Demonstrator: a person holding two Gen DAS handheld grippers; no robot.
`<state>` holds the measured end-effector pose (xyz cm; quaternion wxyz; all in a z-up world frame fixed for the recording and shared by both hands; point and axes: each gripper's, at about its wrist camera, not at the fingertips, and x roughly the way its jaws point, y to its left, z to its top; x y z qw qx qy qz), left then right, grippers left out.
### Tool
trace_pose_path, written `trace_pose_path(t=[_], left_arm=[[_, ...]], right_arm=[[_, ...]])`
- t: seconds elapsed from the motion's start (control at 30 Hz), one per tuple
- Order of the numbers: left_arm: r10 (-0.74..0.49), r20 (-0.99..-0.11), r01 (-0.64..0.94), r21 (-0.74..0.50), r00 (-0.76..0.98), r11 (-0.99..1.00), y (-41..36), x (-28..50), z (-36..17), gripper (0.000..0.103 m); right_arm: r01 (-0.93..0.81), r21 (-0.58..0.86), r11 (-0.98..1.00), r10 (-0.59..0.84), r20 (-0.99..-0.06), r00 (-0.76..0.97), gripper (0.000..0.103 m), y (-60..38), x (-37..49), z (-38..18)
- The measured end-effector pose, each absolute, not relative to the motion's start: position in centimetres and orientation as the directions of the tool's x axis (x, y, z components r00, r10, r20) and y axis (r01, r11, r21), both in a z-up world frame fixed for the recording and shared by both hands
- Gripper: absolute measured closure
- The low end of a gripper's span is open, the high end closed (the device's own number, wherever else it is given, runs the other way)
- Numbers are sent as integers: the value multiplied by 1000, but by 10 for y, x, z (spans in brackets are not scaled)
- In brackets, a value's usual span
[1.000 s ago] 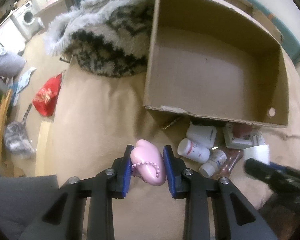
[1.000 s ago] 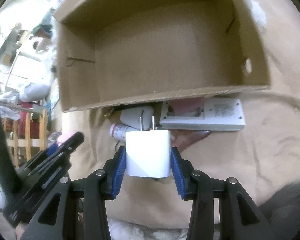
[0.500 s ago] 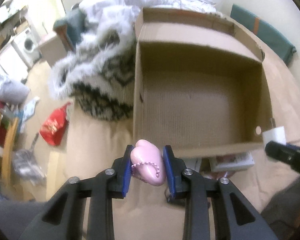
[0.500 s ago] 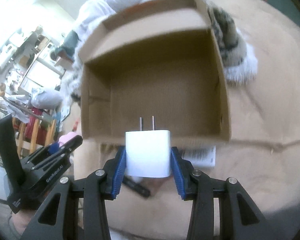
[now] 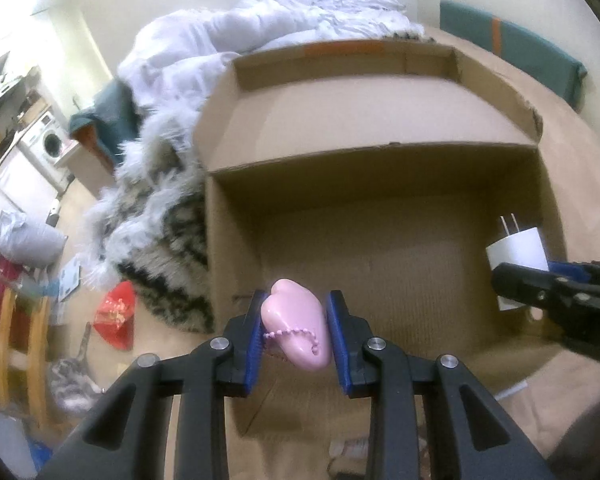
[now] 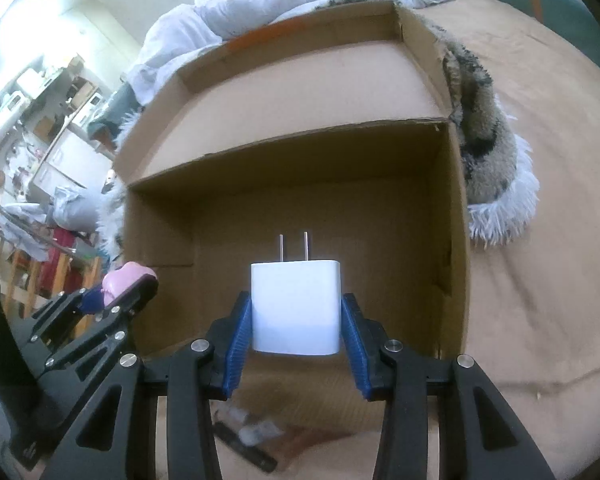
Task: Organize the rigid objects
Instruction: 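Carry both items into the box and open both tools to drop them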
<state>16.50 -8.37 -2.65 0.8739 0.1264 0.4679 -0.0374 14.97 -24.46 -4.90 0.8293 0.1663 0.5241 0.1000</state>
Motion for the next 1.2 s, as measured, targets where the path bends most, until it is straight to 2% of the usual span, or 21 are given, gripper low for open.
trace_pose_path(t=[0.5, 0.9, 1.13, 1.2], left_arm=[[44, -871, 232, 178, 489, 956, -96, 190, -77, 76], [49, -896, 226, 164, 442, 960, -90, 197, -96, 76], [49, -905, 221, 156, 423, 963, -88, 197, -101, 76], [51, -905, 215, 155, 422, 964, -87, 197, -102, 76]], right_arm=[[4, 292, 956, 272, -894, 357, 58, -237, 174, -105], [22, 299, 954, 277, -908, 316, 58, -240, 188, -117], [25, 328, 944, 299, -888, 349, 58, -253, 180, -109], [26, 347, 938, 314, -876, 365, 54, -256, 180, -105]])
